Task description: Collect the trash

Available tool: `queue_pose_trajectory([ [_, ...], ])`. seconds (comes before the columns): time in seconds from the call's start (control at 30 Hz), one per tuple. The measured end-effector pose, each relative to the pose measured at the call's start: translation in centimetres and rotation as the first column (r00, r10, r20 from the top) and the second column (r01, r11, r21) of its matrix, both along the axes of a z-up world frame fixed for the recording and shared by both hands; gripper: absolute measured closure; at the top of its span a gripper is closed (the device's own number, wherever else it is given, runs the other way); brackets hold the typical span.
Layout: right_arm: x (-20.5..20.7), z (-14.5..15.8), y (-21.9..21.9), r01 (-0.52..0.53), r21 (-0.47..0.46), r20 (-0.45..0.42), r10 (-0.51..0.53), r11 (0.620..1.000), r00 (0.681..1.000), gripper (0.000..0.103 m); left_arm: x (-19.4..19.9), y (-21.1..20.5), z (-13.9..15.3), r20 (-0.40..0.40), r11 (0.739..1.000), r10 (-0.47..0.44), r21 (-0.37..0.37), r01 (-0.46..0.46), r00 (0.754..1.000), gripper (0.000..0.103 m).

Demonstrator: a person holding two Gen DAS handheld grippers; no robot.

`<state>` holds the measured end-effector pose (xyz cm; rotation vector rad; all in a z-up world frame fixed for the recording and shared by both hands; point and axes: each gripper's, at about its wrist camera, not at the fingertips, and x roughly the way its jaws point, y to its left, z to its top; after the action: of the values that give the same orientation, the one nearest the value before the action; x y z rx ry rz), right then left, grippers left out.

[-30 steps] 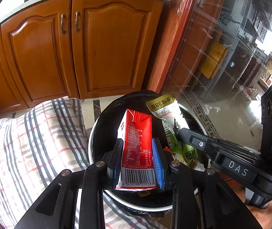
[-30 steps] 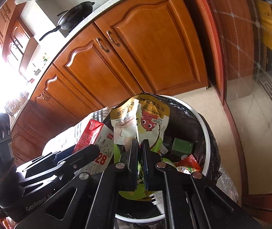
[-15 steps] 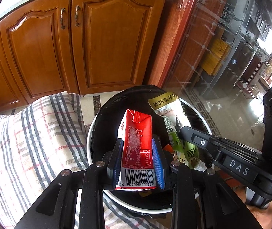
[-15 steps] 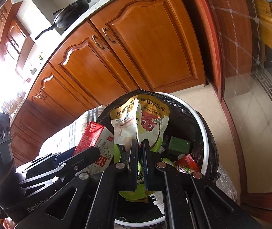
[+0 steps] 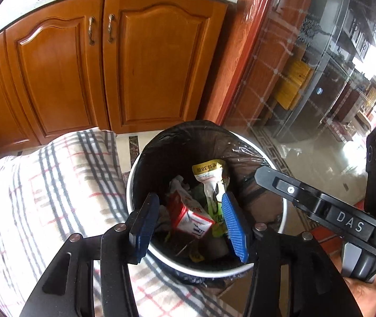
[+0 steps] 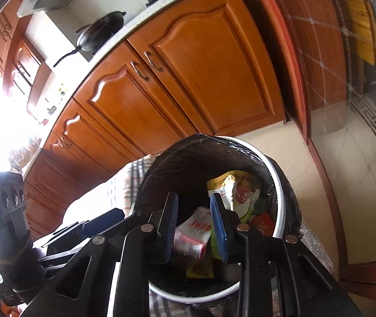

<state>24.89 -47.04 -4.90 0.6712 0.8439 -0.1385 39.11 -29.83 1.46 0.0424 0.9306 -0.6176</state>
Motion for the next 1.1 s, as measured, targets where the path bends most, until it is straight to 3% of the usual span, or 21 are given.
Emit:
queue_pose_trajectory([
  [0.33, -4.2, 0.9, 2.7, 0.017, 0.037, 0.082, -0.020, 0.999, 0.996, 0.056, -5.9, 7.2, 0.7, 0.051, 0.991, 0.113, -0.079, -0.108, 0.992, 0.051],
  [0.47, -6.4, 1.1, 4.8, 0.025, 0.035, 0.097, -0.028, 0.999, 0.995, 0.055, -9.3, 10.0, 0.6, 0.067, 0.985, 0.139, -0.110, -0.131, 0.988, 0.051],
  [0.87, -12.6, 3.4, 11.1, 0.050, -0.110, 0.154, -0.033, 0.993, 0.987, 0.042, -18.3, 17.6, 0.7, 0.109, 0.966, 0.209, -0.179, -0.188, 0.972, 0.045],
  [0.93, -13.6, 4.1, 12.3, 0.058, -0.158, 0.176, -0.029, 0.986, 0.984, 0.039, -19.8, 18.6, 1.3, 0.142, 0.961, 0.224, -0.198, -0.195, 0.964, 0.041],
  [0.97, -13.9, 4.4, 12.8, 0.061, -0.180, 0.188, -0.026, 0.982, 0.982, 0.036, -20.7, 19.1, 1.7, 0.170, 0.958, 0.234, -0.209, -0.197, 0.957, 0.034],
  [1.0, -14.4, 5.0, 13.5, 0.068, -0.216, 0.208, -0.022, 0.974, 0.978, 0.029, -21.6, 19.5, 2.0, 0.197, 0.958, 0.234, -0.215, -0.191, 0.952, 0.022],
  [1.07, -15.3, 6.0, 14.7, 0.089, -0.281, 0.251, -0.016, 0.956, 0.968, 0.018, -24.0, 20.6, 2.7, 0.279, 0.952, 0.263, -0.229, -0.202, 0.924, 0.009],
  [1.1, -16.0, 6.6, 15.4, 0.106, -0.325, 0.288, -0.008, 0.940, 0.958, 0.007, -25.2, 21.0, 3.0, 0.324, 0.950, 0.277, -0.233, -0.207, 0.905, 0.002],
])
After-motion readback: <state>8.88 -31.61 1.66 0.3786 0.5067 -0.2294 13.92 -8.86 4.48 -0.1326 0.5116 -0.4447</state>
